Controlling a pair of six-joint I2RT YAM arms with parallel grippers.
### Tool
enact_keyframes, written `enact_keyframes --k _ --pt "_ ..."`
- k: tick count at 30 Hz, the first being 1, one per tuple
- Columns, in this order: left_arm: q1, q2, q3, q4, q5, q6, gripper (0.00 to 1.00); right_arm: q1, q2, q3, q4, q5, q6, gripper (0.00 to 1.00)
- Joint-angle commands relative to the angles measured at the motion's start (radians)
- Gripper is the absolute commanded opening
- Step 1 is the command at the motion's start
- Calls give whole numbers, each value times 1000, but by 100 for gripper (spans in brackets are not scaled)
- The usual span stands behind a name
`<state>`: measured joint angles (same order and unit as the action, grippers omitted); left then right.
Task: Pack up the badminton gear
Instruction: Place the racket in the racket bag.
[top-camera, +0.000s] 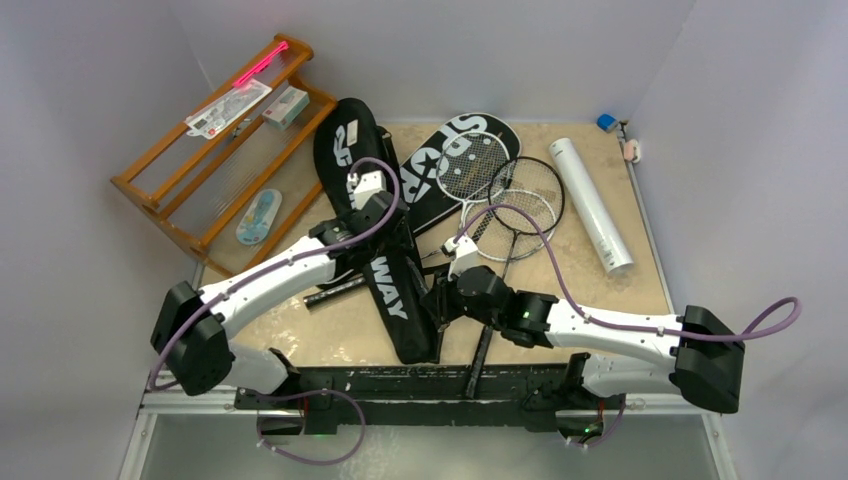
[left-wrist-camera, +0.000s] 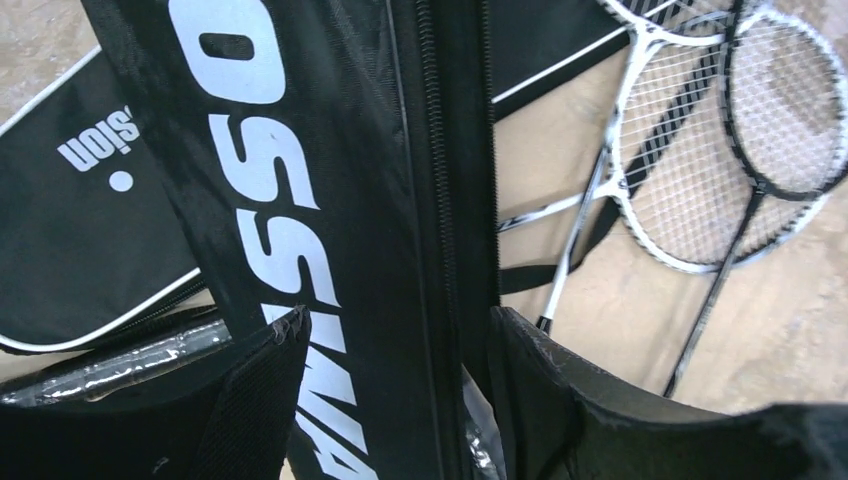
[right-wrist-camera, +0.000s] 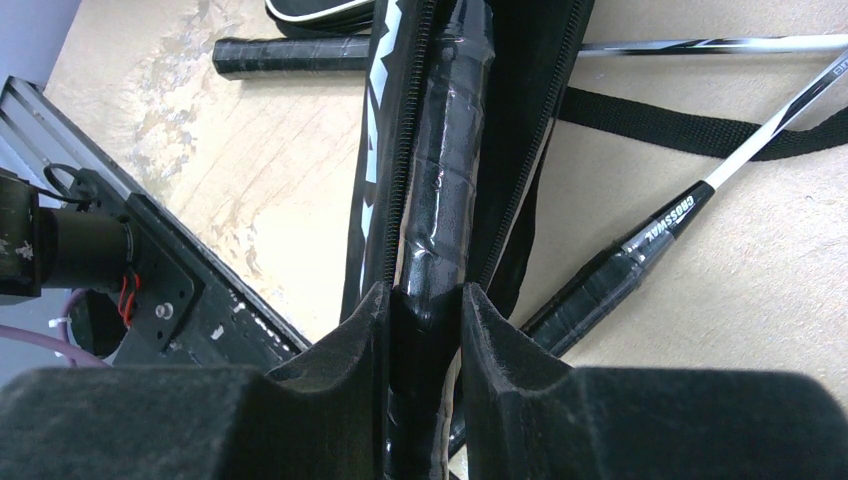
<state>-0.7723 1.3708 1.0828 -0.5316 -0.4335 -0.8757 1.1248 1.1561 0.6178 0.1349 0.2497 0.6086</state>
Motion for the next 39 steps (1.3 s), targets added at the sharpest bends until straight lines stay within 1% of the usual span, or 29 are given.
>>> enact_keyframes --k 1,4,6,7,10,11,14,17,22,25,28,32,35,39 --pt "4 44 52 0 -76 21 61 2 -17 13 92 -1 -46 1" --pt "4 72 63 2 -96 21 54 1 -10 13 95 -3 -45 1" --pt "4 86 72 3 -100 28 45 2 -6 14 97 -5 -46 1" --pt "4 92 77 4 -99 33 40 2 -2 15 97 -6 -46 1" --pt "4 96 101 -6 -88 41 2 2 8 17 95 -3 -49 1" --pt "4 88 105 -5 -73 45 0 2 11 21 93 -2 -50 1" --pt "4 44 92 38 19 57 0 1 18 28 86 6 -56 2" --pt "5 -20 48 109 133 56 0 2 35 37 84 10 -72 4" --pt "23 -149 -106 258 334 46 0 1 86 61 57 19 -98 4" --pt "67 -221 -220 383 491 34 0 2 93 56 76 14 -105 4" --pt "116 -266 -307 453 623 35 0 2 92 46 84 22 -120 4" --pt "126 -300 -328 398 622 106 0 0 43 41 31 29 -143 5" --pt "126 -309 -324 358 611 149 0 0 -1 20 46 33 -180 6" --pt "127 -315 -322 365 645 177 0 0 -5 0 80 29 -203 6"
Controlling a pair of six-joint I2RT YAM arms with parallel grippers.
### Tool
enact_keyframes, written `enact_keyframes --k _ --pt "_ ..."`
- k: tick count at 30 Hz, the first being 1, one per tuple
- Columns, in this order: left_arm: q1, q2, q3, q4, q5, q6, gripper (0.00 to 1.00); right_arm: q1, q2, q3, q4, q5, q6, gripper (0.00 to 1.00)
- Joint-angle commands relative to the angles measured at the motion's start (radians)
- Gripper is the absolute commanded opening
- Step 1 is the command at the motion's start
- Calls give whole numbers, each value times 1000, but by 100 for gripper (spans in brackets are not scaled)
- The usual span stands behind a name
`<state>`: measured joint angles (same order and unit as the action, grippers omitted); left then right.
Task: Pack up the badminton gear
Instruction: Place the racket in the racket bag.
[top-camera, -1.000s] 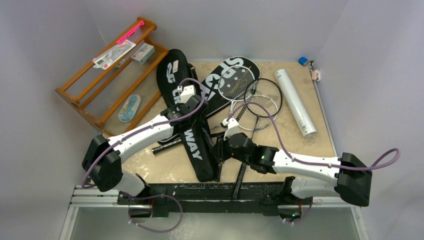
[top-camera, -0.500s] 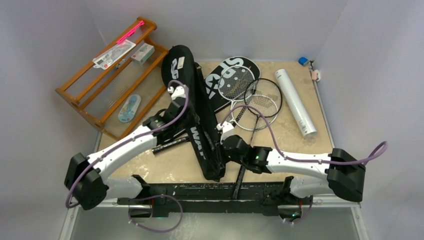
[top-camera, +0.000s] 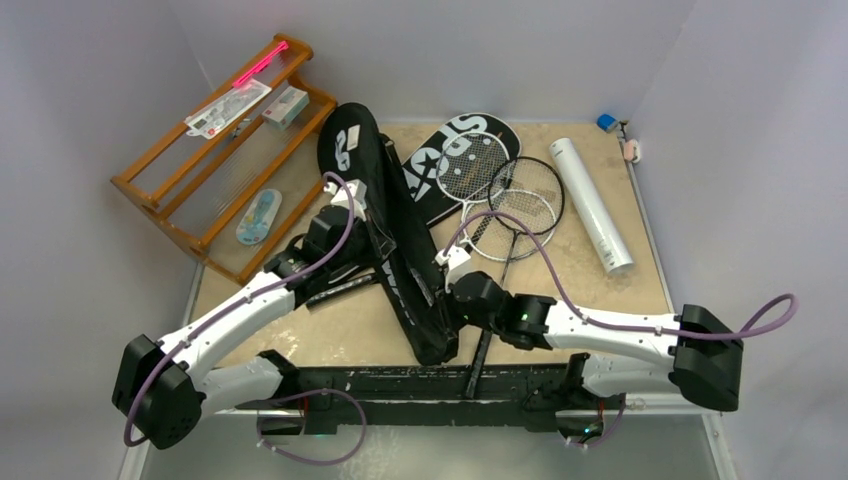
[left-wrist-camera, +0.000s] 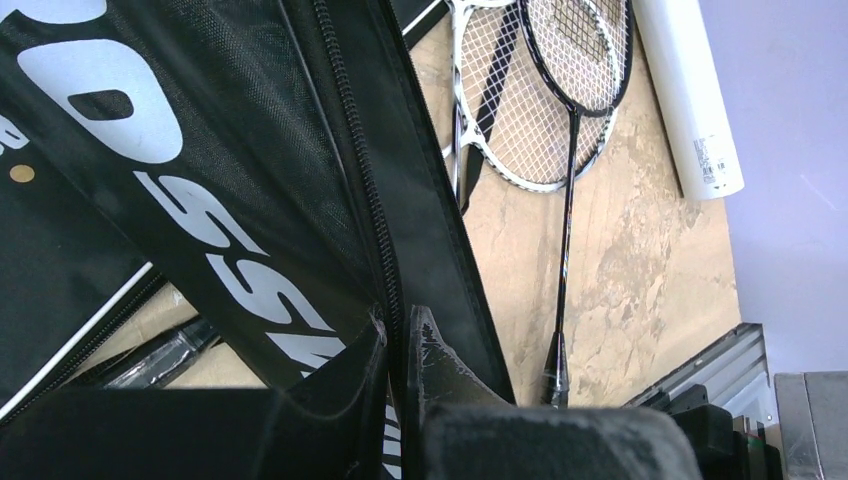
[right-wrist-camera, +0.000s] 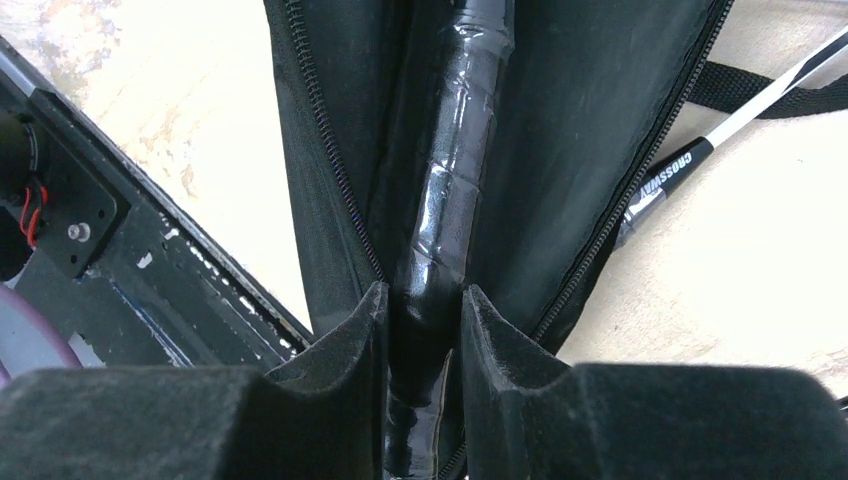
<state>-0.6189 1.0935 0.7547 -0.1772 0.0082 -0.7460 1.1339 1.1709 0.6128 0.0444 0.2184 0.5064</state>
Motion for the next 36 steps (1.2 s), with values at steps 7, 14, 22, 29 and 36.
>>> enact_keyframes --k 7,14,22,29,36 --pt "-24 -23 41 -25 251 129 0 -8 -9 4 170 59 -112 6" --pt "-23 -12 49 -39 238 132 0 -9 -99 -19 162 47 -98 7" --pt "-18 -4 -88 353 412 -116 0 -9 14 10 254 -4 -31 5" --pt "11 -21 -119 473 497 -180 0 -9 58 6 287 -22 -30 6" --pt "41 -58 -53 275 409 -103 0 -8 -6 -68 324 -48 -2 9"
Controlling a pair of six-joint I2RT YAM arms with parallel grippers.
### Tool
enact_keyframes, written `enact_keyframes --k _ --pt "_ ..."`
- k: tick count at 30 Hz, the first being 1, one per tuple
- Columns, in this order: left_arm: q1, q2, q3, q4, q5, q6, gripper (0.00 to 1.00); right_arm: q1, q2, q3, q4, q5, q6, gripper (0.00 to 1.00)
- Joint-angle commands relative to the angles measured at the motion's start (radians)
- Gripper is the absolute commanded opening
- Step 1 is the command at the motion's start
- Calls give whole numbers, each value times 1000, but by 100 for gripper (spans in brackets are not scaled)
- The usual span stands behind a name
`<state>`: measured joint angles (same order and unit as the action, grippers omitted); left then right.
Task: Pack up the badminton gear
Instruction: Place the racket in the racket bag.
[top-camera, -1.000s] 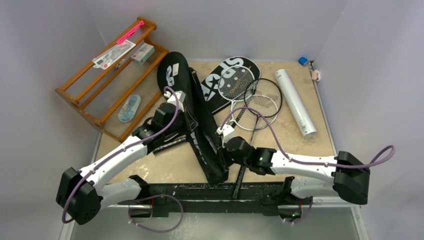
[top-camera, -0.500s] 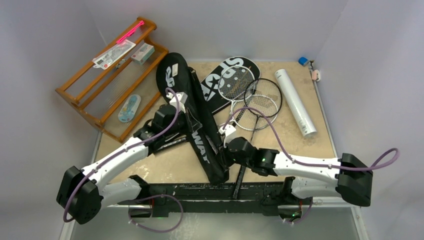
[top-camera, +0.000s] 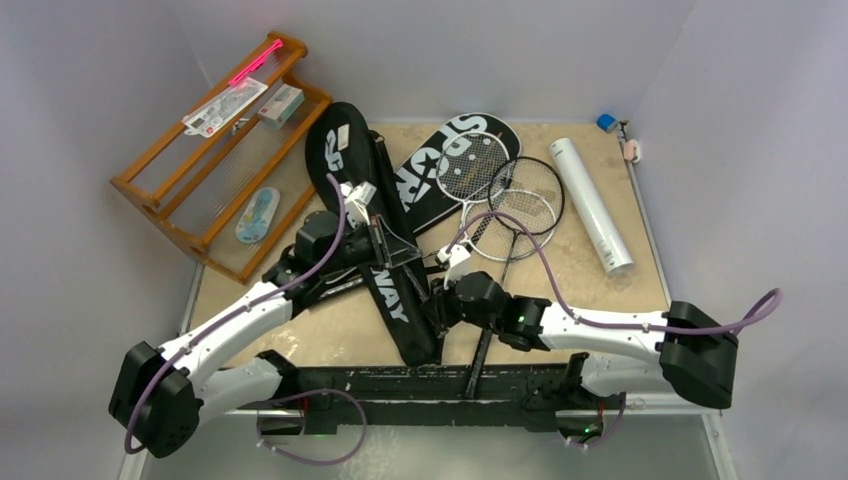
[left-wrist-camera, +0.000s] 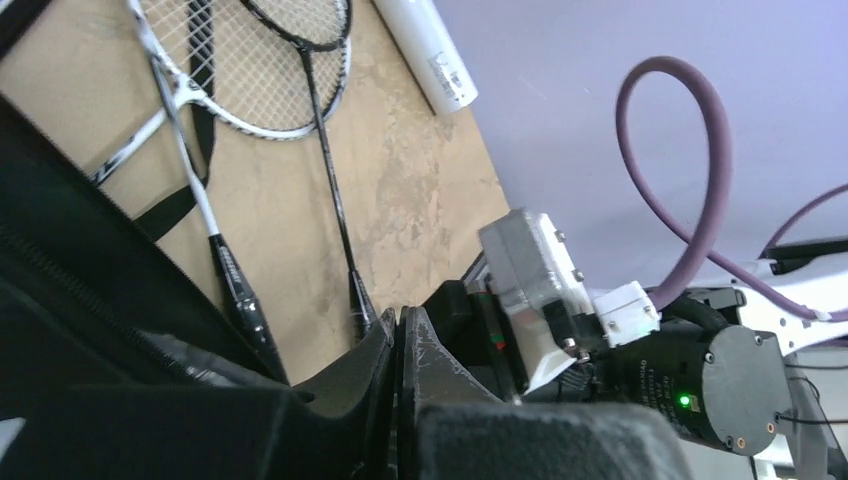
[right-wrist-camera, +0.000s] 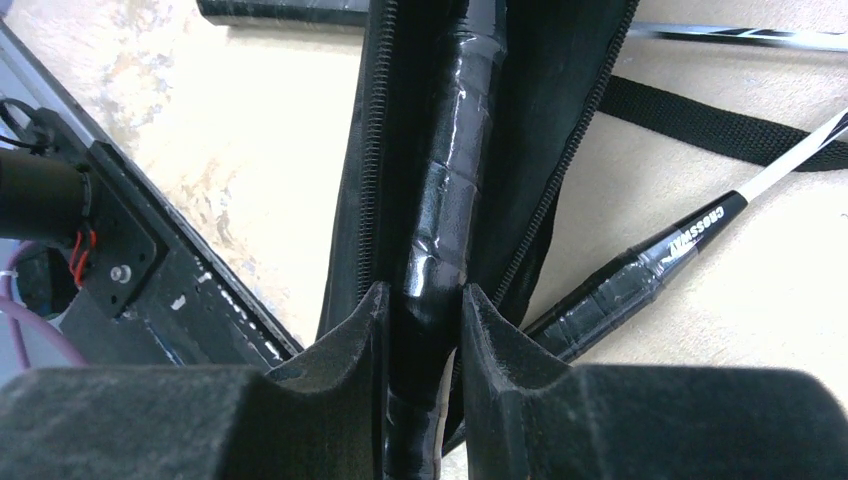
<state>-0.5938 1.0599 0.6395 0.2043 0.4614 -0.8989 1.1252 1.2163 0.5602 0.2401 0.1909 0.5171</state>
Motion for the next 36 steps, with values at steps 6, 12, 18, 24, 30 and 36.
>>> enact_keyframes --k 6,12,18,24,30,36 --pt "15 8 226 -511 -342 119 38 -1 -42 0 116 12 -39 8" --pt "14 60 322 -668 -559 110 66 1 -19 14 121 2 -51 8" --pt "12 149 369 -686 -616 113 68 -1 -18 19 123 -4 -59 7" --pt "13 271 434 -697 -666 126 68 0 -16 31 121 -9 -64 7" --pt "13 340 467 -662 -633 155 37 0 10 41 126 -13 -73 8" --pt "13 311 458 -640 -609 211 0 0 29 50 120 -25 -77 11"
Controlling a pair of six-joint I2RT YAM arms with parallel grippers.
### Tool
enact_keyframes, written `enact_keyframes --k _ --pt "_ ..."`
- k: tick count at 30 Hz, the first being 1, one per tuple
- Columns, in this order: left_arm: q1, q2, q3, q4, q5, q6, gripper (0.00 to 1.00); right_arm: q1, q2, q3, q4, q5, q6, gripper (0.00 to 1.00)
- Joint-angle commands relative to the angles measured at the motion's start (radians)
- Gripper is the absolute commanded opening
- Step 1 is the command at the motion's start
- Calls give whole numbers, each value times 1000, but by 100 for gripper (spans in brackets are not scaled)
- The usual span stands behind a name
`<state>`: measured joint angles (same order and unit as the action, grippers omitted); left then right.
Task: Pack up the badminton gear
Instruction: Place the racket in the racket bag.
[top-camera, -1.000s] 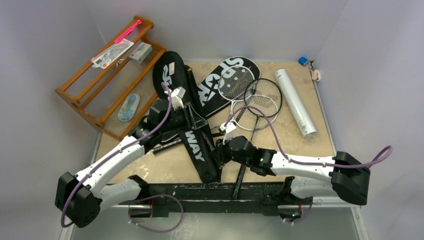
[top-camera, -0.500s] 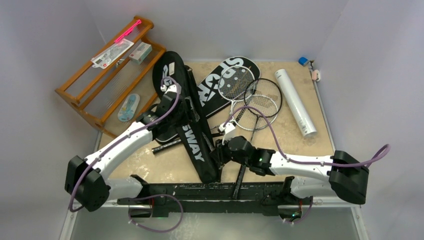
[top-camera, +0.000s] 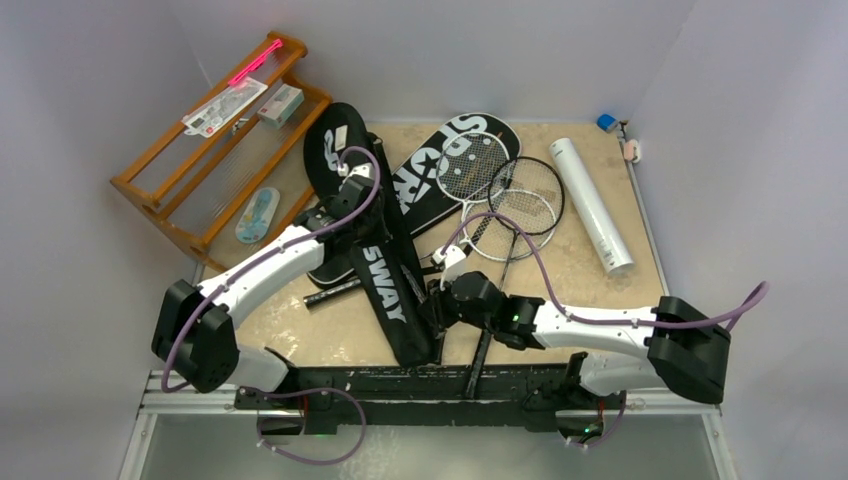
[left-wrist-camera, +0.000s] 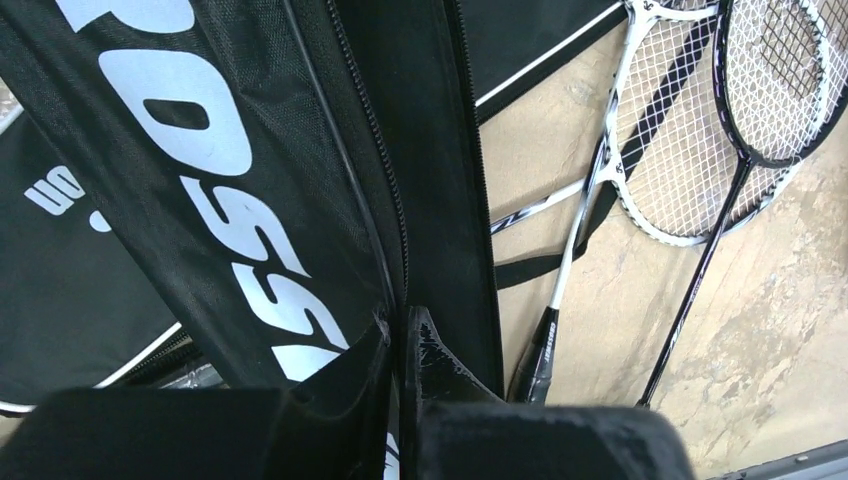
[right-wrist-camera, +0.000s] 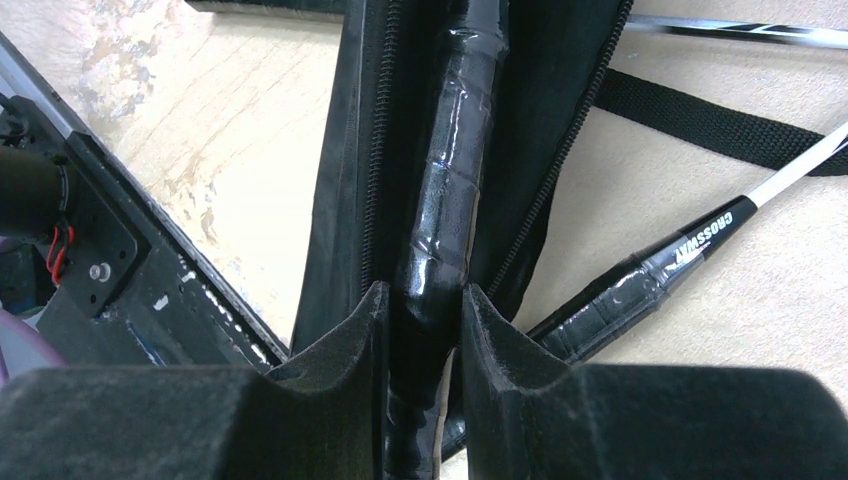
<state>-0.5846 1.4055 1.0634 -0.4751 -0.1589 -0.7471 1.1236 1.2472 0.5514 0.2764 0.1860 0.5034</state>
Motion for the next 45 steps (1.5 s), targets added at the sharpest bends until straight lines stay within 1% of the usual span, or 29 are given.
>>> enact_keyframes --k 1,4,8,9,12,15,19,20,22,23,25,27,30,34,37,40,45 --pt "3 -45 31 41 18 66 0 2 -1 58 85 -25 -64 11" --pt "5 -90 0 70 65 92 0 1 5 58 86 -36 -64 14" --pt "5 -167 -54 109 187 136 0 1 15 69 65 -49 -63 25" --pt "5 -184 -67 119 211 141 0 1 15 70 63 -55 -61 26" --pt "6 -239 -112 152 267 149 0 1 10 70 60 -62 -59 27" --pt "9 -281 -150 180 296 134 0 1 -13 65 57 -79 -54 33" --pt "20 -325 -223 282 366 82 0 1 -61 64 47 -122 -51 32" --pt "21 -328 -236 303 383 73 0 2 -72 64 42 -138 -50 35" --pt "23 -327 -247 326 400 64 0 2 -99 72 20 -166 -42 48" --pt "24 -324 -250 328 402 64 0 2 -114 78 1 -181 -41 52" --pt "24 -318 -256 328 405 70 0 2 -148 85 -53 -211 -9 58" --pt "25 -319 -268 332 405 72 0 2 -180 106 -130 -190 -1 62" --pt "25 -339 -297 355 406 69 0 2 -209 156 -239 -127 11 63" --pt "25 -352 -312 360 408 67 0 -14 -214 224 -431 41 93 61" --pt "25 -344 -310 332 407 76 0 -54 -190 229 -487 49 143 61" --pt "26 -335 -314 298 387 94 0 -90 -162 175 -436 -9 200 61" --pt "25 -351 -351 315 385 86 0 -121 -72 89 -242 -53 264 60"
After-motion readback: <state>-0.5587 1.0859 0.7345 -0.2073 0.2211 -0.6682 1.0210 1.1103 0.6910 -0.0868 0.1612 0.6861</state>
